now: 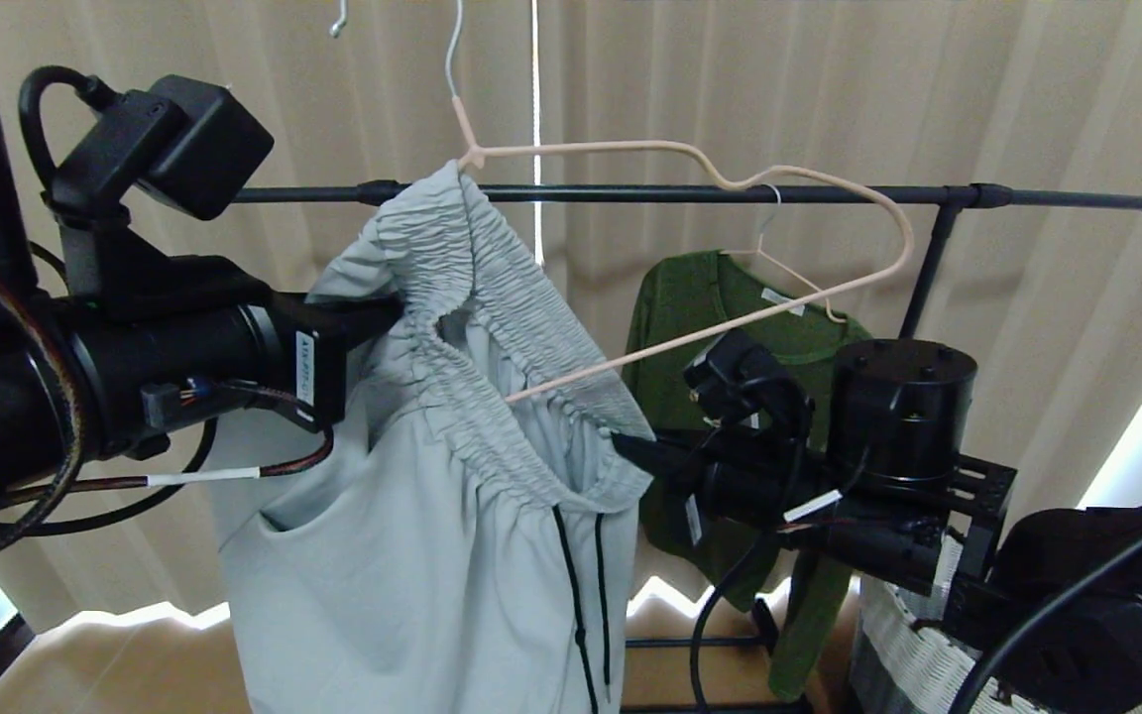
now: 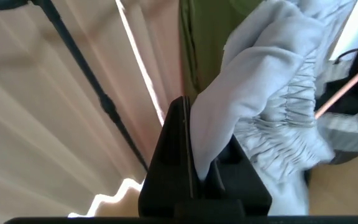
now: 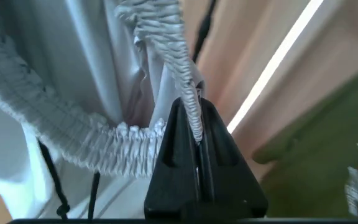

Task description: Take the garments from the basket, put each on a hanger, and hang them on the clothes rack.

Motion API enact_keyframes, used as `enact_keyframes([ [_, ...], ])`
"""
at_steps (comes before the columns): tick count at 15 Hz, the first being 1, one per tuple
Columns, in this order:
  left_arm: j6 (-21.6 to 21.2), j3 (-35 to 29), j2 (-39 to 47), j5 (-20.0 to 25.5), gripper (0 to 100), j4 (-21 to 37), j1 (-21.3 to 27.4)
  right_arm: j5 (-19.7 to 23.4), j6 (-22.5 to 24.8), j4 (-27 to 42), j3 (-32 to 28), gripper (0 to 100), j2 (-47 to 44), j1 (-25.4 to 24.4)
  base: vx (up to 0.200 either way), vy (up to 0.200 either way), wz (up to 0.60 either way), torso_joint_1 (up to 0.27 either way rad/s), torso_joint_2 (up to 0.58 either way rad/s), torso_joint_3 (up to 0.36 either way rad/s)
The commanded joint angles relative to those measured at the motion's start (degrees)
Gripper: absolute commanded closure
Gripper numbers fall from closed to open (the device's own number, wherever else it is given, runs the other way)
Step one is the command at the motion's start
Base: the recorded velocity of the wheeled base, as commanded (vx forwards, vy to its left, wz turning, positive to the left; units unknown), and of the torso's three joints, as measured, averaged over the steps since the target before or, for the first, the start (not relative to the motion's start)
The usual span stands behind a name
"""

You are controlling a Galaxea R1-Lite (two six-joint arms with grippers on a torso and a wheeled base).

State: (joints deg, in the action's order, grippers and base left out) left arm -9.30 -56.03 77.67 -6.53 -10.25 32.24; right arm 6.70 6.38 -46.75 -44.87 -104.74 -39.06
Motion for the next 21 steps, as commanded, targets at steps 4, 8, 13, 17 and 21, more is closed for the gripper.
enact_keyframes([
  [4,-7.31,1.27,1.17,-0.41,100,-1.09,-5.35,-0.11,0.04,0.08,0.84,100,4.63,4.61,0.000,0.000,0.00,0.000,0.00,0.000],
  [8,-13.55,4.17,2.14,-2.78,100,-4.51,-8.43,-0.11,0.13,0.43,0.40,100,6.66,9.18,0.000,0.000,0.00,0.000,0.00,0.000],
  [13,-23.66,9.97,2.67,-2.87,100,-12.34,-15.02,-0.11,0.13,0.70,0.31,100,7.10,11.81,0.000,0.000,0.00,0.000,0.00,0.000],
  [17,-30.78,15.60,3.46,-2.87,100,-18.31,-17.13,0.06,0.30,1.49,0.05,100,7.45,11.72,0.000,0.000,0.00,0.000,0.00,0.000],
  [21,-35.17,18.06,3.11,-2.78,100,-19.28,-17.30,0.33,0.39,11.07,-4.43,100,10.52,11.64,0.000,0.000,0.00,0.000,0.00,0.000],
])
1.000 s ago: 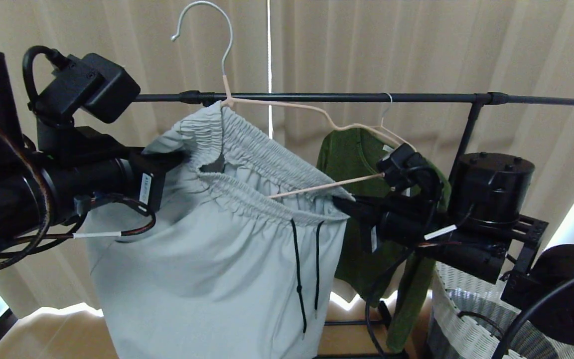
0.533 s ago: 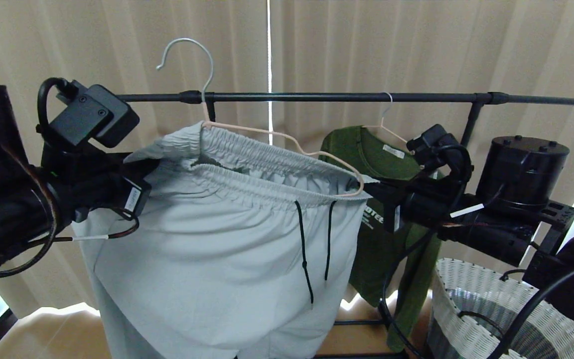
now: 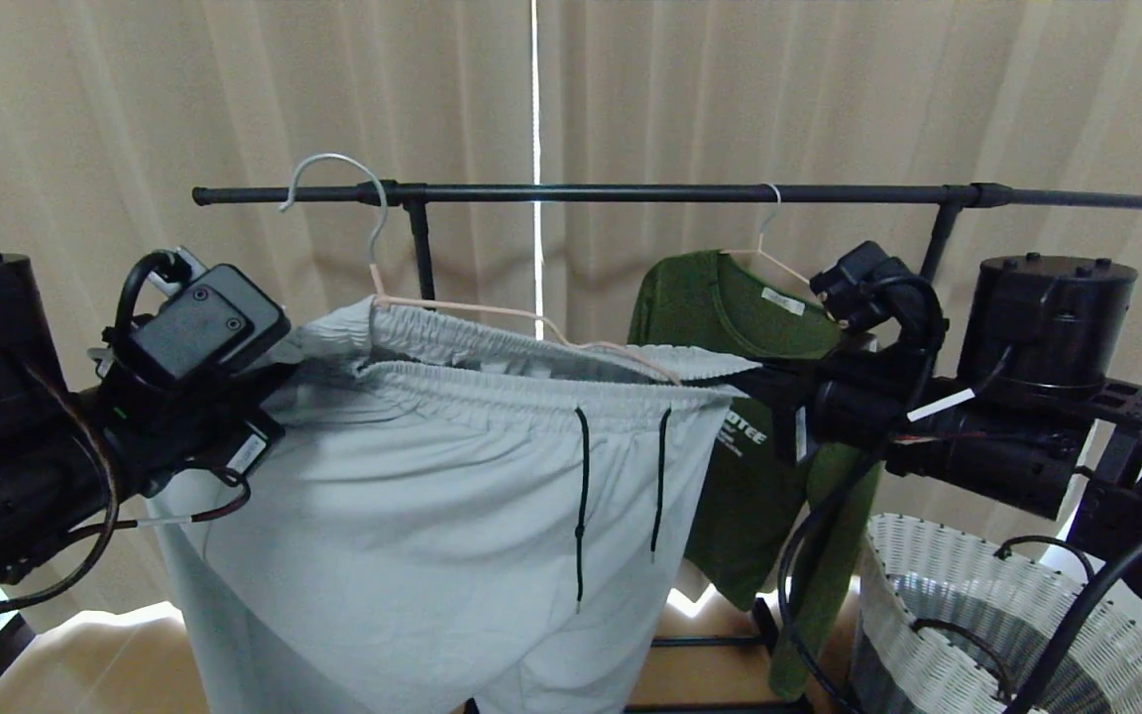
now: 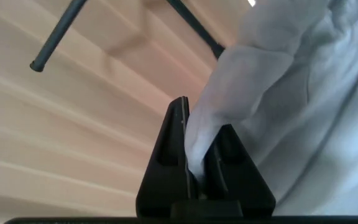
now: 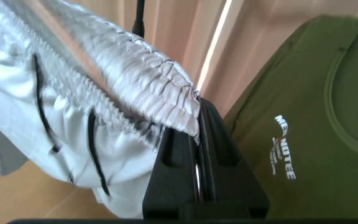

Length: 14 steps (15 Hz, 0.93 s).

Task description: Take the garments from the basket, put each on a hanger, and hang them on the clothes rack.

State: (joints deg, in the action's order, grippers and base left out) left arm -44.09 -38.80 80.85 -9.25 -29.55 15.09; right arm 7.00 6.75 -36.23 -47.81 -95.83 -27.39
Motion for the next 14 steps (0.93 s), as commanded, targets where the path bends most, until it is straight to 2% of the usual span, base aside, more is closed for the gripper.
enact_keyframes([
  [1,-1.26,1.19,-0.16,0.02,100,0.02,-0.33,0.12,0.01,1.60,-2.11,100,1.96,-0.03,0.000,0.000,0.00,0.000,0.00,0.000],
  [4,-3.72,2.15,0.01,0.11,100,-0.24,-0.94,0.12,0.10,9.34,-3.52,100,3.46,-1.35,0.000,0.000,0.00,0.000,0.00,0.000],
  [6,-3.63,2.15,0.89,0.02,100,-2.00,-0.68,0.12,0.10,10.30,-3.34,100,3.19,-3.72,0.000,0.000,0.00,0.000,0.00,0.000],
  [7,-3.63,2.15,1.07,-0.06,100,-2.18,-0.68,0.12,0.10,10.39,-3.34,0,3.19,-3.81,0.000,0.000,0.00,0.000,0.00,0.000],
  [9,-3.19,2.15,2.38,-0.68,100,-5.43,-0.68,0.21,0.10,12.32,-3.17,0,2.84,-7.15,0.000,0.000,0.00,0.000,0.00,0.000],
  [10,-2.05,2.15,3.00,-2.88,100,-7.01,-0.50,0.12,0.10,13.47,-3.17,0,3.02,-9.43,0.000,0.000,0.00,0.000,0.00,0.000],
  [14,2.87,2.24,3.97,-7.97,100,-7.45,1.96,0.03,1.68,13.64,-3.78,0,3.37,-12.69,0.000,0.000,0.00,0.000,0.00,0.000],
])
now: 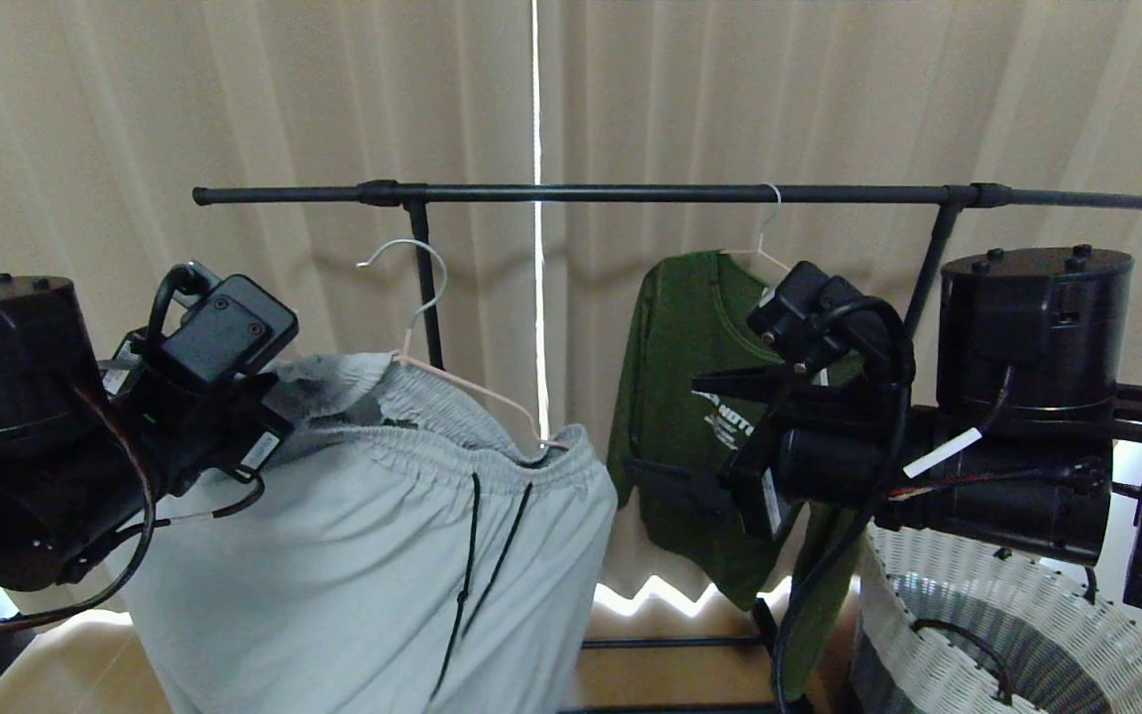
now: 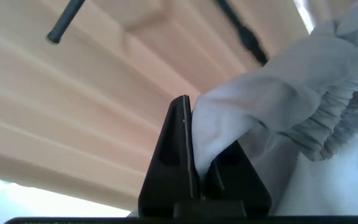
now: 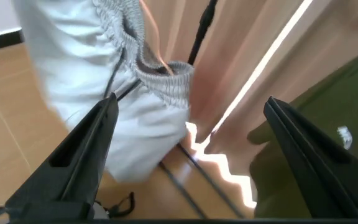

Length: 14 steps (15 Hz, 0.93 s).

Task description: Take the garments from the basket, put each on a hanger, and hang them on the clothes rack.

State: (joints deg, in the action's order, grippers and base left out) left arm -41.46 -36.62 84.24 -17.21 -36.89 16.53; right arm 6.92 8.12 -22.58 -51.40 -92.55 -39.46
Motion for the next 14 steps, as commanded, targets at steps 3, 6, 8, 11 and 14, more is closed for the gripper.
enact_keyframes([
  [3,2.00,-0.29,0.58,-0.37,100,-0.11,1.14,-0.16,4.80,0.60,-0.99,0,-0.79,-0.71,0.000,0.000,0.00,0.000,0.00,0.000],
  [6,7.18,-0.47,1.02,-0.98,100,-0.03,4.48,-0.42,7.61,0.52,-4.24,0,-3.25,-0.88,0.000,0.000,0.00,0.000,0.00,0.000],
  [8,8.15,-1.00,1.10,-1.07,100,-0.03,5.18,-1.56,10.25,0.52,-6.61,0,-4.74,-0.97,0.000,0.000,0.00,0.000,0.00,0.000],
  [11,9.38,-1.26,1.02,-0.98,100,-0.03,6.94,-5.34,12.89,0.25,-9.78,0,-7.12,-1.06,0.000,0.000,0.00,0.000,0.00,0.000],
  [14,10.79,-1.52,0.93,-0.98,100,-0.03,10.10,-7.45,14.73,-0.10,-11.97,0,-9.49,-1.06,0.000,0.000,0.00,0.000,0.00,0.000],
])
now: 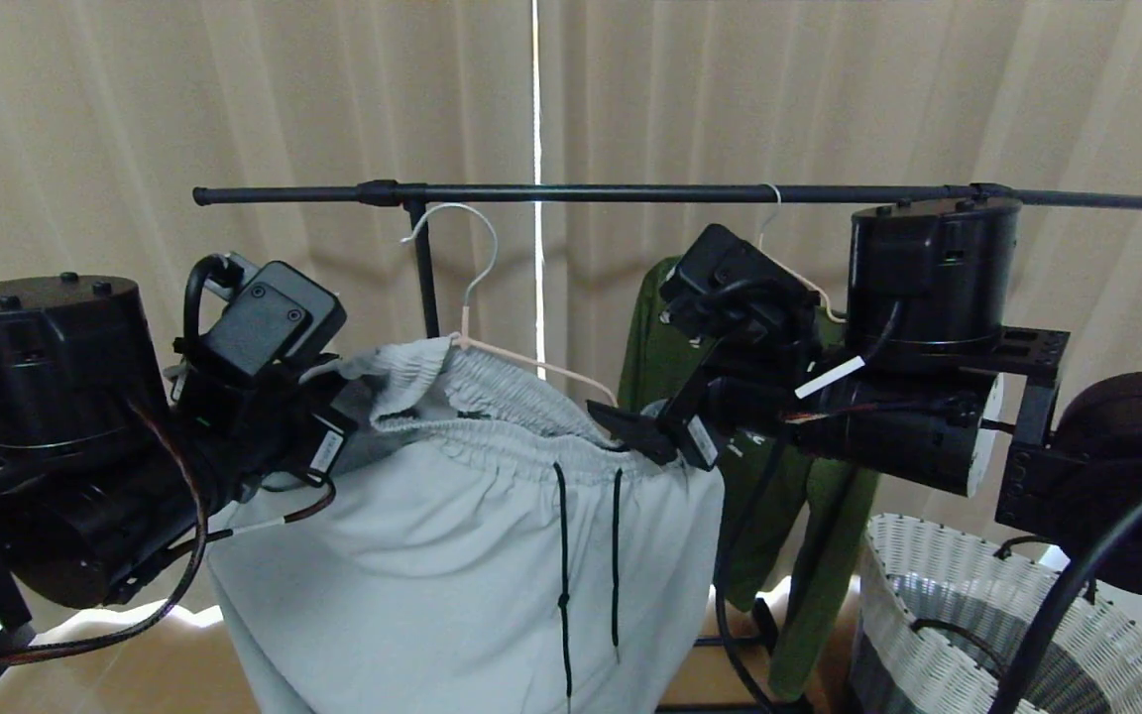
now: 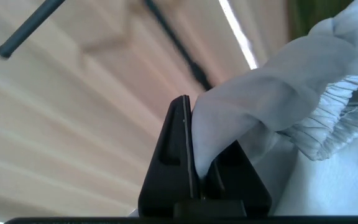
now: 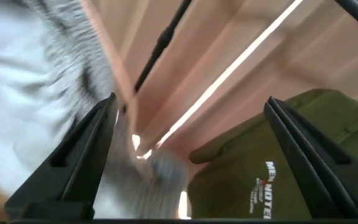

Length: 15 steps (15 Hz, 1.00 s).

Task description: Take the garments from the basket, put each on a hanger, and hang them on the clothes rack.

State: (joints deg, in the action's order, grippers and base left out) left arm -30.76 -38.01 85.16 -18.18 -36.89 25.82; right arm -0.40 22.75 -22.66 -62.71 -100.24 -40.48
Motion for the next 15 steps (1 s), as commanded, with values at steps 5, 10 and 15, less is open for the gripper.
enact_keyframes([
  [5,0.35,-0.22,-0.17,0.42,100,-0.11,2.31,-1.18,1.51,-0.10,-2.86,0,-3.56,0.23,0.000,0.000,0.00,0.000,0.00,0.000],
  [10,2.63,-0.57,-0.26,0.07,100,-0.11,6.52,-3.03,1.51,-0.10,-3.30,0,-4.17,0.32,0.000,0.000,0.00,0.000,0.00,0.000],
  [15,2.72,-0.66,0.00,-0.02,100,-0.03,6.26,-3.11,1.51,-0.10,-3.03,100,-3.56,0.23,0.000,0.000,0.00,0.000,0.00,0.000],
])
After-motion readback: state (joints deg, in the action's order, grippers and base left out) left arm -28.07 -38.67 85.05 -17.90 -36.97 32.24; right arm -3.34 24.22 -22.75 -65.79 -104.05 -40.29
